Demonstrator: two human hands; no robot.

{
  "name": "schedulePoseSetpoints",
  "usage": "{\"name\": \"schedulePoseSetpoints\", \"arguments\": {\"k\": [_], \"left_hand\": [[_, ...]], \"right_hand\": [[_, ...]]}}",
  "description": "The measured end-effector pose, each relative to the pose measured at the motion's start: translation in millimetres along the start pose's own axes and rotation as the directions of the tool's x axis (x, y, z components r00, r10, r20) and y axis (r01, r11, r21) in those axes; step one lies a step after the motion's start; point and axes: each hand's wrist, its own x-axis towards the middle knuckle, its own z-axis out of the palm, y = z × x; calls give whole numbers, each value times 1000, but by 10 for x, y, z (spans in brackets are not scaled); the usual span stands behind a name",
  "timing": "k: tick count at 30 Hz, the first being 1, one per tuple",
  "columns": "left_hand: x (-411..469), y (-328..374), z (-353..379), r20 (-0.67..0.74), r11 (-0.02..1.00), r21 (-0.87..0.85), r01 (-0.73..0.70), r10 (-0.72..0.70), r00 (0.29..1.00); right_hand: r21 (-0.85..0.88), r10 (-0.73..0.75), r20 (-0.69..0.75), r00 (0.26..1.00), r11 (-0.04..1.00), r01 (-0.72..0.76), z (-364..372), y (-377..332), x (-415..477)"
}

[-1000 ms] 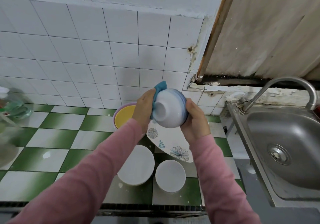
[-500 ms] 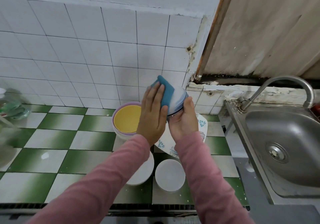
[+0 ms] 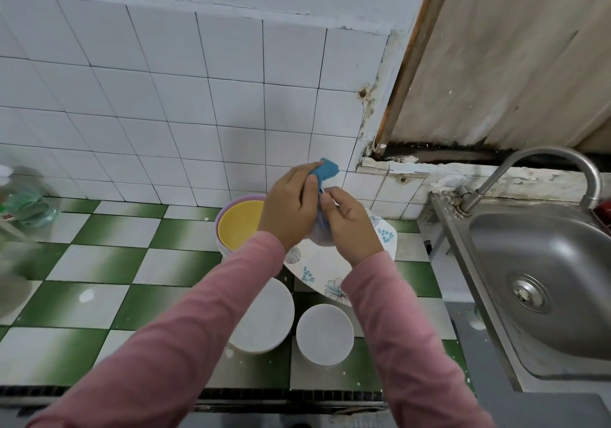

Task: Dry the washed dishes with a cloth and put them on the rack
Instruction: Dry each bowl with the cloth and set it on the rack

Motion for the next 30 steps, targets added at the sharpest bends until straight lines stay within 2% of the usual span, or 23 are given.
{"name": "schedulePoseSetpoints", "arguments": {"k": [1, 2, 6, 7, 8, 10, 12, 13, 15, 19, 22, 25, 27, 30], "left_hand": [[14, -16, 2, 13, 994, -73, 84, -83, 996], [18, -17, 0, 22, 990, -88, 108, -107, 994], [-70, -43, -7, 22, 976, 102, -191, 190, 982], [-75, -58, -13, 16, 977, 77, -196, 196, 981], [-83, -60, -13, 6, 990, 3, -138, 138, 990], [-43, -51, -7, 22, 968, -218, 123, -121, 992], [36, -22, -30, 108, 841, -384, 381, -369, 923], [58, -17, -39, 142, 787, -415, 456, -439, 887], [46, 31, -49, 130, 746, -441, 499, -497, 858], [-55, 93, 23, -34, 738, -557, 381, -478, 878], [-174, 32, 78, -178, 841, -498, 211, -338, 924], [-286, -58, 70, -240, 980, -187, -68, 22, 970], [-303, -118, 31, -195, 969, 21, -247, 246, 949], [-271, -154, -80, -99, 916, 179, -359, 379, 920]], "right_hand": [[-15, -6, 24, 1000, 1000, 7, -34, 2, -1], [-15, -8, 30, 1000, 1000, 8, -58, 14, -2], [2, -8, 11, 1000, 1000, 8, -51, 28, -34], [-15, -16, 32, 999, 1000, 16, -53, 22, -33], [-20, -24, 51, 998, 999, 25, -68, 16, -19], [53, 4, 40, 999, 999, -7, -120, -2, 9], [239, 92, -28, 995, 968, -82, -158, -12, 12], [336, 133, -60, 989, 936, -106, -163, -21, 7], [502, 219, -108, 970, 854, -137, -143, -24, 1], [794, 419, -98, 902, 580, -183, -53, -96, 37], [882, 490, -52, 870, 432, -191, 17, -160, 56], [914, 502, -24, 864, 361, -184, 77, -197, 51], [922, 498, 2, 867, 334, -194, 103, -208, 45], [925, 489, 39, 871, 313, -217, 128, -210, 14]]}}
